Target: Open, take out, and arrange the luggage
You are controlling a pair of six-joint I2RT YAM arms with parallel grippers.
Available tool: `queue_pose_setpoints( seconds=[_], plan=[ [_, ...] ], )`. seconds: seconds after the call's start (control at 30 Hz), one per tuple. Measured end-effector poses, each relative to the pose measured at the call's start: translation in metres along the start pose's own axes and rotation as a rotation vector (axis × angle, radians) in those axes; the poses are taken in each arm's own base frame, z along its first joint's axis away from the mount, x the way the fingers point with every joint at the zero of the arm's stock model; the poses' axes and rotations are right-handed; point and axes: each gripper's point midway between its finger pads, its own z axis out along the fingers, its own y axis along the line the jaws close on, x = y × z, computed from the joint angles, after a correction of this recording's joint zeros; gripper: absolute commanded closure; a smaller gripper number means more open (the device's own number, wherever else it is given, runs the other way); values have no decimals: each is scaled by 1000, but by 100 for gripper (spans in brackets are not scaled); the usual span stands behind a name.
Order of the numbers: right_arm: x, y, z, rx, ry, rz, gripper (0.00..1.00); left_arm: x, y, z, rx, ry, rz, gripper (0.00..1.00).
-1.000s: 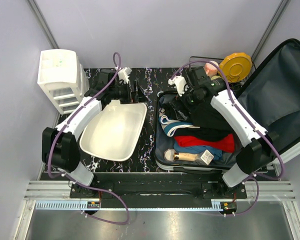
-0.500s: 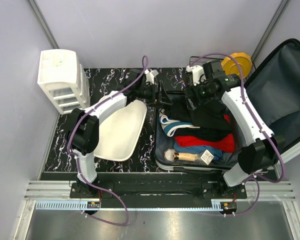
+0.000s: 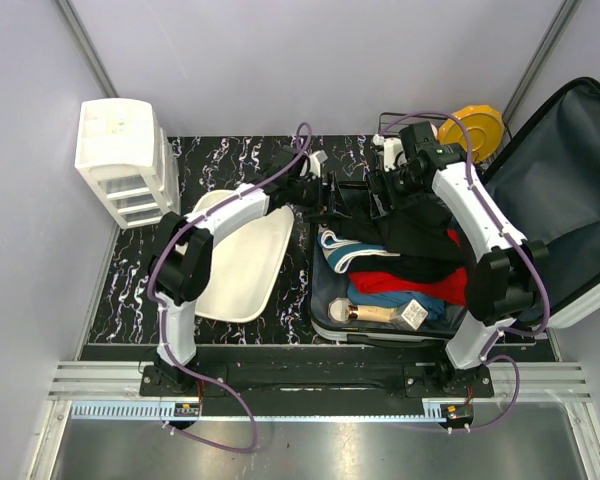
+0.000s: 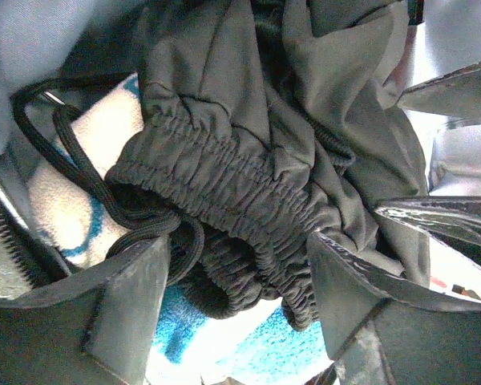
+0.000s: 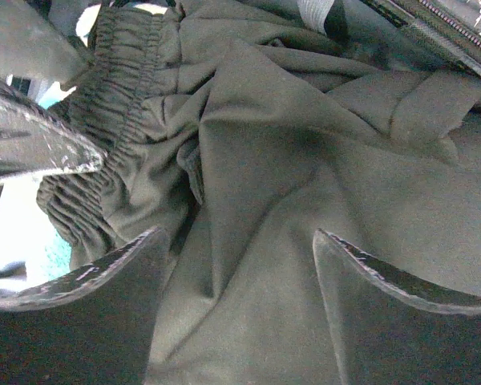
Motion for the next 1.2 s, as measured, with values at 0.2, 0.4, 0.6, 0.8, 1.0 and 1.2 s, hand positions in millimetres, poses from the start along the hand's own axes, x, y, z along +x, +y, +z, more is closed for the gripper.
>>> queue_pose_setpoints(
  seconds=[0.2,0.4,0.6,0.8,1.0,1.2],
  plan=[
    [1,-1,8,-6,15,12,76,10,-1,15,8,44,-4,70],
    [-11,-1,1,-15,-18,10,100,2,-22,14,93,59,36,100],
    [-43,5,-22,-35,-118,-10,100,-19,-53,6,171,3,129,100],
    [-74,11,-49,-46,-222,-36,100,-26,-83,-14,216,-41,199,100],
    [-104,22,-77,-70,-317,-76,100,-34,-111,-47,252,-100,275,100],
    [-136,53,-86,-122,-388,-179,100,-47,-120,-87,250,-170,294,100]
  ],
)
